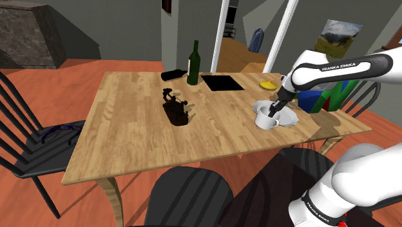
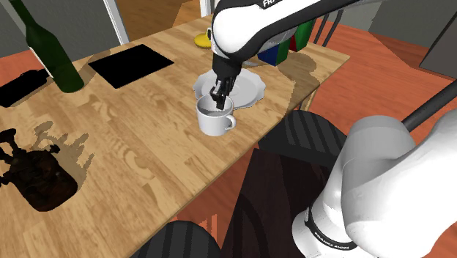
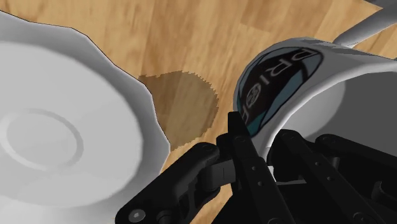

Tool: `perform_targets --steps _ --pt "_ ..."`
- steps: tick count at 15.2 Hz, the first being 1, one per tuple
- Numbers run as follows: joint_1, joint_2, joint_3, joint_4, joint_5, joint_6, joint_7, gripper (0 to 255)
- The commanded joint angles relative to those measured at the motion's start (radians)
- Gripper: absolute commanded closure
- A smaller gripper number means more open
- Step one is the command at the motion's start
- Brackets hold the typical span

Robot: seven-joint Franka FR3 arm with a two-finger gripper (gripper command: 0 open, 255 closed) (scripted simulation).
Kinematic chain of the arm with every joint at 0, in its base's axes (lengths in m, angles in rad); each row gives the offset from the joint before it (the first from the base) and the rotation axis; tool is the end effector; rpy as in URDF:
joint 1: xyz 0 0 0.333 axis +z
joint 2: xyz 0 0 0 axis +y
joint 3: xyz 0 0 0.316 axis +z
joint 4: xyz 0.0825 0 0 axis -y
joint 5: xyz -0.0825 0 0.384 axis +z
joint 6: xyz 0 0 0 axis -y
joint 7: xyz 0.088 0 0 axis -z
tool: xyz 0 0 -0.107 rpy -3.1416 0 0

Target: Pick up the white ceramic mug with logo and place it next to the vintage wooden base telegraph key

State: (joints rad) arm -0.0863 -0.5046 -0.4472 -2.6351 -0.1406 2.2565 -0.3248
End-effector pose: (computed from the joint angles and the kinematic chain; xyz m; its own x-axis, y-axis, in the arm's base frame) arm 0.3392 -0.1992 0.4016 0.9890 -0.0865 0.1201 -0.0799 -0.9951 -0.0588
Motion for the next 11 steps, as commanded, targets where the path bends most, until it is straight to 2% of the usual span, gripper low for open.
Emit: perform_targets --steps 1,11 --pt "-0.001 -0.015 0.009 0.019 0.000 -0.034 0.006 255" --pt "-0.003 -0.070 0.040 0.116 0.005 -0.185 0.022 255"
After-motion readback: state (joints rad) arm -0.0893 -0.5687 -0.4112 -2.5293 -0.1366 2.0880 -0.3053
